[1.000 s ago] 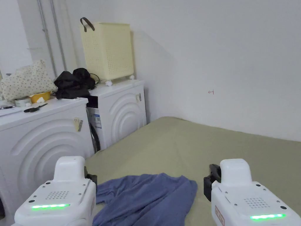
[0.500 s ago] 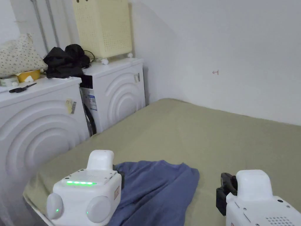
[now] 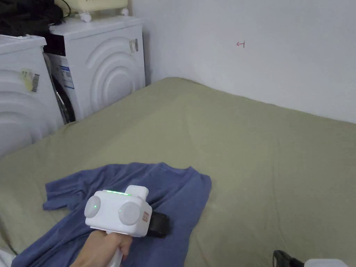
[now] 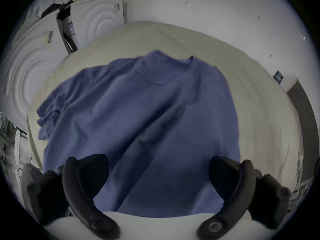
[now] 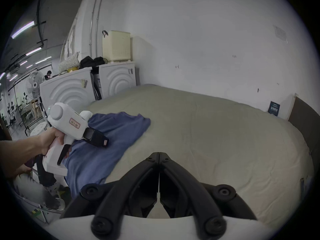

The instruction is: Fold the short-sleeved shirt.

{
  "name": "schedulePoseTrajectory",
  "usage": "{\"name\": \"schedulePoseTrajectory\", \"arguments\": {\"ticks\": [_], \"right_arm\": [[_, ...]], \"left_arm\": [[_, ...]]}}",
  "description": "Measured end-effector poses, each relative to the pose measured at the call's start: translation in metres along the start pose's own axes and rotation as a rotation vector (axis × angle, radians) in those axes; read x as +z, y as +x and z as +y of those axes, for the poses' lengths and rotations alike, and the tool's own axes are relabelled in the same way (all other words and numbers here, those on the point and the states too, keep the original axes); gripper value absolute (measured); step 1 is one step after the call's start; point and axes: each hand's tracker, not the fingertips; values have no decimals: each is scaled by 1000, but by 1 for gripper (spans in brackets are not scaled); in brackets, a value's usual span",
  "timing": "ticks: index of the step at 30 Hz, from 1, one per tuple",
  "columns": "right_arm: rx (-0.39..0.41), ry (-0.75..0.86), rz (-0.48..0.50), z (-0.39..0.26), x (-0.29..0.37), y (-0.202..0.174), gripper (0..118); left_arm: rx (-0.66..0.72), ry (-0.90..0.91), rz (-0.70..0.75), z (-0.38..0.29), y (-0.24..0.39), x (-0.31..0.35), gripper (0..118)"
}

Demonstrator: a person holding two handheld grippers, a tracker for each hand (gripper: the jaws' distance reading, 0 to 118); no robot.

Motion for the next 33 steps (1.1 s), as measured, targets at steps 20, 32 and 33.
{"name": "schedulePoseTrajectory", "arguments": {"ticks": [20, 32, 33], "right_arm": [[-51, 24, -278, -25, 165, 117, 4], [-211, 33, -526, -59, 253, 203, 4], [-215, 32, -534, -61, 256, 208, 4]], "left_arm": [[-326, 183, -95, 18, 151, 125, 0], [-636, 252, -559, -15, 464, 201, 0], [-656, 245, -588, -23, 483, 201, 0]]}}
